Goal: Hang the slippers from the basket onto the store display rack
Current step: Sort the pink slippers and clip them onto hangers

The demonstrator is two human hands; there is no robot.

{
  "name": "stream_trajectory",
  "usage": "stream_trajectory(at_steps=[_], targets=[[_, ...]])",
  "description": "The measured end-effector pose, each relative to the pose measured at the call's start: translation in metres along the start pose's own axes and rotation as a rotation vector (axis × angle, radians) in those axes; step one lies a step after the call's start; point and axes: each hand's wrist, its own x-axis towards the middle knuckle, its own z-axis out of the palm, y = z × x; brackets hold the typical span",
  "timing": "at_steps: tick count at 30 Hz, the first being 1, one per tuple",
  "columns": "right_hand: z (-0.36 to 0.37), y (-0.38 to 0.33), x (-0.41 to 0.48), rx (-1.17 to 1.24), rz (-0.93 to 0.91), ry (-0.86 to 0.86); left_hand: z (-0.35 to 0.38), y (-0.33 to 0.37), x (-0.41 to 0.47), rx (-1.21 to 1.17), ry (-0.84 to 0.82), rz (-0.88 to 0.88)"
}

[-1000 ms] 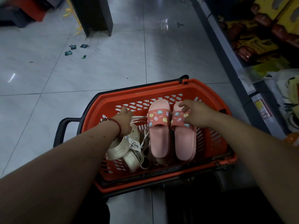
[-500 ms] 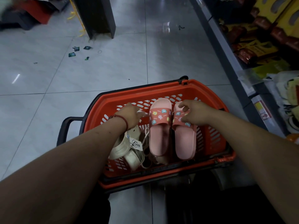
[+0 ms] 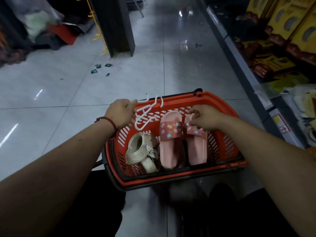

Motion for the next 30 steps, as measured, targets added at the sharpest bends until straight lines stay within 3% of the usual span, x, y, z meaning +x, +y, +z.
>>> stream_trajectory(at_steps=[7, 11, 14, 17, 21, 26, 28, 30], targets=[[0.007, -0.029, -0.02, 0.488, 0.028, -0.117, 0.007, 0.019, -0.031, -0.622, -0.183, -0.128], [0.006, -0.042, -0.029, 0.697, -0.041, -0.141, 0.026, 0.016, -0.036, -0.761, -0.282, -0.235], [0.007, -0.042, -0.031, 0.799, -0.048, -0.048, 0.035, 0.02, -0.029, -0.753, -0.312, -0.286], [0.01, -0.039, -0.028, 0.822, -0.045, 0.048, 0.046, 0.029, -0.021, -0.681, -0.276, -0.275], [0.013, -0.043, -0.021, 0.747, -0.076, 0.153, 0.059, 0.034, -0.015, -0.372, -0.198, -0.041], [0.024, -0.05, -0.008, 0.667, -0.122, 0.106, 0.067, 0.044, -0.019, -0.648, -0.567, -0.035], [0.028, -0.049, -0.005, 0.579, -0.14, 0.098, 0.071, 0.045, -0.018, -0.688, -0.577, -0.064], [0.029, -0.048, -0.004, 0.537, -0.156, 0.074, 0.074, 0.043, -0.013, -0.682, -0.479, -0.079]])
